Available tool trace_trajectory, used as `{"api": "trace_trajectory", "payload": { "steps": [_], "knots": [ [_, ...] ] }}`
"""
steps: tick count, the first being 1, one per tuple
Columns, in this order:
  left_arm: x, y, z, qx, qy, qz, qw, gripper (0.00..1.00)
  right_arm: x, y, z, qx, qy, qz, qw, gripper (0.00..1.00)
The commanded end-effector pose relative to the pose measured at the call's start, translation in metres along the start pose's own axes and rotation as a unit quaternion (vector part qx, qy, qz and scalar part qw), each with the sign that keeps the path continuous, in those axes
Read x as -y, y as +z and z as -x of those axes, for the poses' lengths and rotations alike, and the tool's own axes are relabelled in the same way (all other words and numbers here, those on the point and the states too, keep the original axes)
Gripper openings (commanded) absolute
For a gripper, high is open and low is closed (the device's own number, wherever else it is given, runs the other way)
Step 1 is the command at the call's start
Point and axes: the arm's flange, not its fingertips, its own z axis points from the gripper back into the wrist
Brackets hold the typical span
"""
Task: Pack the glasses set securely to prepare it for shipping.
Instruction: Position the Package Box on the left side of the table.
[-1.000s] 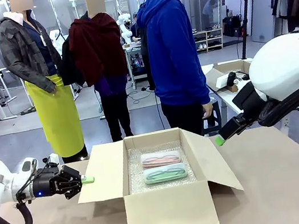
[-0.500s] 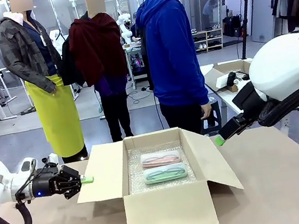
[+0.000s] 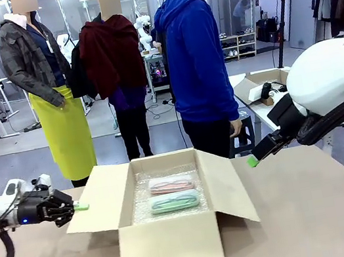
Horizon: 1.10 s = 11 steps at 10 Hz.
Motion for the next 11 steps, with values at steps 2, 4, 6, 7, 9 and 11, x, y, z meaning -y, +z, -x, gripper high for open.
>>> {"api": "trace_trajectory", "payload": {
  "steps": [2,4,6,7,9,11],
  "knots": [
    [-0.014,0.069,-0.011,-0.01,-0.008,0.008,1.0,0.03,0.0,0.0,-0.001,0.005,0.007,-0.002,1.0,1.0],
    [-0.023,0.136,-0.014,0.0,-0.007,0.006,1.0,0.03,0.0,0.0,-0.001,0.005,0.007,-0.002,1.0,1.0],
    [-0.026,0.204,-0.013,-0.003,-0.002,0.007,1.0,0.03,0.0,0.0,-0.001,0.005,0.007,-0.002,1.0,1.0],
    [-0.028,0.231,-0.013,-0.006,0.003,0.006,1.0,0.03,0.0,0.0,-0.001,0.005,0.007,-0.002,1.0,1.0],
    [-0.032,0.284,-0.009,0.001,0.009,-0.009,1.0,0.03,0.0,0.0,-0.001,0.005,0.007,-0.002,1.0,1.0],
    [-0.041,0.322,-0.006,0.015,0.021,-0.026,0.999,0.03,0.0,0.0,-0.001,0.005,0.007,-0.002,1.0,1.0]
  ]
}}
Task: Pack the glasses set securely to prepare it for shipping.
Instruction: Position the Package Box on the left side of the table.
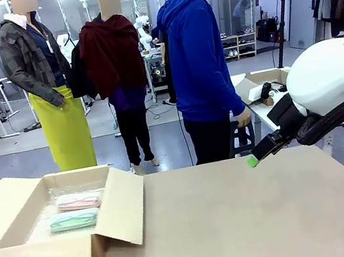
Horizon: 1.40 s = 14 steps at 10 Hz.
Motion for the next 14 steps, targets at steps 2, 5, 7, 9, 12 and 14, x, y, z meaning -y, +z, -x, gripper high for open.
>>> {"api": "trace_trajectory", "payload": {
  "steps": [2,5,7,9,12,14],
  "knots": [
    [-0.009,0.042,-0.009,0.002,0.014,-0.027,1.0,0.03,0.0,-0.001,-0.001,0.005,0.007,-0.002,1.0,1.0],
    [-0.012,0.041,-0.004,0.01,0.009,-0.029,0.999,0.03,0.0,-0.001,-0.001,0.005,0.007,-0.002,1.0,1.0],
    [-0.012,0.041,-0.004,0.01,0.009,-0.029,0.999,0.03,0.0,-0.001,-0.001,0.005,0.007,-0.002,1.0,1.0],
    [-0.012,0.041,-0.004,0.01,0.009,-0.029,0.999,0.03,0.0,-0.001,-0.001,0.005,0.007,-0.002,1.0,1.0],
    [-0.006,0.039,-0.003,-0.017,-0.027,-0.046,0.998,0.46,0.0,-0.001,-0.001,0.005,0.007,-0.002,1.0,1.0],
    [-0.004,0.046,-0.001,-0.001,-0.023,-0.063,0.998,0.86,0.0,-0.001,-0.001,0.005,0.007,-0.002,1.0,1.0]
  ]
}}
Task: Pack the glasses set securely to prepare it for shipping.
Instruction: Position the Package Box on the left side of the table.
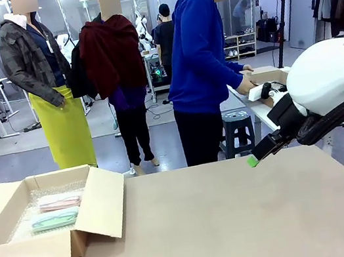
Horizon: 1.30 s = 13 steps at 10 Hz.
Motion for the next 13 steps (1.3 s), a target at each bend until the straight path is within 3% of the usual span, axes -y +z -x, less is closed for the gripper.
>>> {"api": "trace_trajectory", "payload": {
  "steps": [1,2,4,5,7,9,11,13],
  "knots": [
    [0.004,0.002,0.01,0.0,-0.01,-0.014,1.0,0.8,0.0,-0.001,-0.001,0.005,0.007,-0.002,1.0,1.0],
    [0.005,0.001,0.012,0.001,-0.011,-0.011,1.0,1.0,0.0,-0.001,-0.001,0.005,0.007,-0.002,1.0,1.0],
    [0.009,0.004,0.014,0.004,-0.017,-0.013,1.0,1.0,0.0,-0.001,-0.001,0.005,0.007,-0.002,1.0,1.0],
    [0.009,0.008,0.014,0.009,-0.017,-0.014,1.0,0.85,0.0,-0.001,-0.001,0.005,0.007,-0.002,1.0,1.0],
    [0.012,0.018,0.009,0.018,-0.021,-0.028,0.999,1.0,0.0,-0.001,-0.001,0.005,0.007,-0.002,1.0,1.0],
    [0.032,0.03,-0.001,0.02,-0.049,-0.09,0.995,1.0,0.0,-0.001,-0.001,0.005,0.007,-0.002,1.0,1.0],
    [0.091,0.018,0.001,-0.015,-0.159,-0.152,0.975,1.0,0.0,-0.001,-0.001,0.005,0.007,-0.002,1.0,1.0],
    [0.197,-0.031,0.026,-0.065,-0.289,-0.228,0.928,1.0,0.0,-0.001,-0.001,0.005,0.007,-0.002,1.0,1.0]
  ]
}}
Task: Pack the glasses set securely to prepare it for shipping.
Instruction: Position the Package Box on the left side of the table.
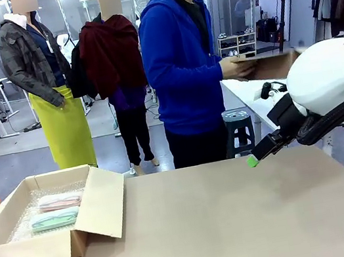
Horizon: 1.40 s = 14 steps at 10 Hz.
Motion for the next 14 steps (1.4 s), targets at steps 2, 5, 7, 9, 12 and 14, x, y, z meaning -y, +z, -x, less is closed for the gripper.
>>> {"api": "trace_trajectory", "payload": {
  "steps": [2,5,7,9,12,14],
  "knots": [
    [0.158,-0.045,-0.005,-0.022,-0.183,-0.127,0.975,1.0,0.0,0.0,-0.001,0.005,0.007,-0.002,1.0,1.0],
    [0.249,-0.08,-0.027,-0.125,-0.291,-0.179,0.932,1.0,0.0,0.0,-0.001,0.005,0.007,-0.002,1.0,1.0],
    [0.293,-0.109,-0.023,-0.167,-0.337,-0.207,0.903,1.0,0.0,0.0,-0.001,0.005,0.007,-0.002,1.0,1.0],
    [0.331,-0.13,-0.025,-0.149,-0.32,-0.229,0.907,1.0,0.0,0.0,-0.001,0.005,0.007,-0.002,1.0,1.0],
    [0.371,-0.165,-0.018,-0.142,-0.274,-0.216,0.927,1.0,0.0,0.0,-0.001,0.005,0.007,-0.002,1.0,1.0],
    [0.375,-0.185,-0.016,-0.082,-0.216,-0.244,0.942,1.0,0.0,0.0,-0.001,0.005,0.007,-0.002,1.0,1.0]
  ]
}}
